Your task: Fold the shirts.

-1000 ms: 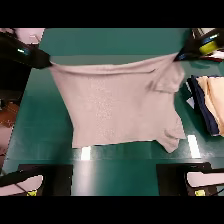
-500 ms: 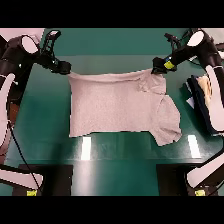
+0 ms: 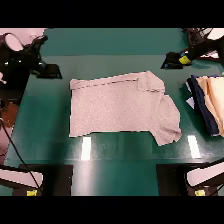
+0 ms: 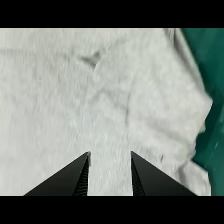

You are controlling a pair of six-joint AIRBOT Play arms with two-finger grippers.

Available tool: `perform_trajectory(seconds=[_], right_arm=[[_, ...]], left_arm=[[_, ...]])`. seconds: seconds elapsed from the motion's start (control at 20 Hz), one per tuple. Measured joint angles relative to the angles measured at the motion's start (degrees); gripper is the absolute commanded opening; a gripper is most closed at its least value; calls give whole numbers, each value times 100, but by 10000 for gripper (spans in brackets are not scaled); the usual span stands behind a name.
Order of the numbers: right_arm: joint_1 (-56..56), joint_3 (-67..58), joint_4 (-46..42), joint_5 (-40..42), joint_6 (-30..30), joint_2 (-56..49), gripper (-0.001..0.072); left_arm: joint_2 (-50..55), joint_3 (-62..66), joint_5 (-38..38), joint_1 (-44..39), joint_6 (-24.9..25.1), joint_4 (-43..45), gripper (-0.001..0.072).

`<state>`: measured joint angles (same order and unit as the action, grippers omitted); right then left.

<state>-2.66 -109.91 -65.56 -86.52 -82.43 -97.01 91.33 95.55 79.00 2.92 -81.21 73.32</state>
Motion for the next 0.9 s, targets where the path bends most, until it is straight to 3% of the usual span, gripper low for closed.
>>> perform_trajectory(seconds=[0.2,0.55,0.9], right_arm=[[-61,531,0,-334,201,667,292],[-66,2015,4,42,295,1764,292],[-68,2852,7,334,308,2393,292]], left_arm=[[-737,-1486,70,352,35,-516,540],[-2282,-4677,-463,490,389,-1390,540],[-2625,-6048,-905,501,503,-1746,540]])
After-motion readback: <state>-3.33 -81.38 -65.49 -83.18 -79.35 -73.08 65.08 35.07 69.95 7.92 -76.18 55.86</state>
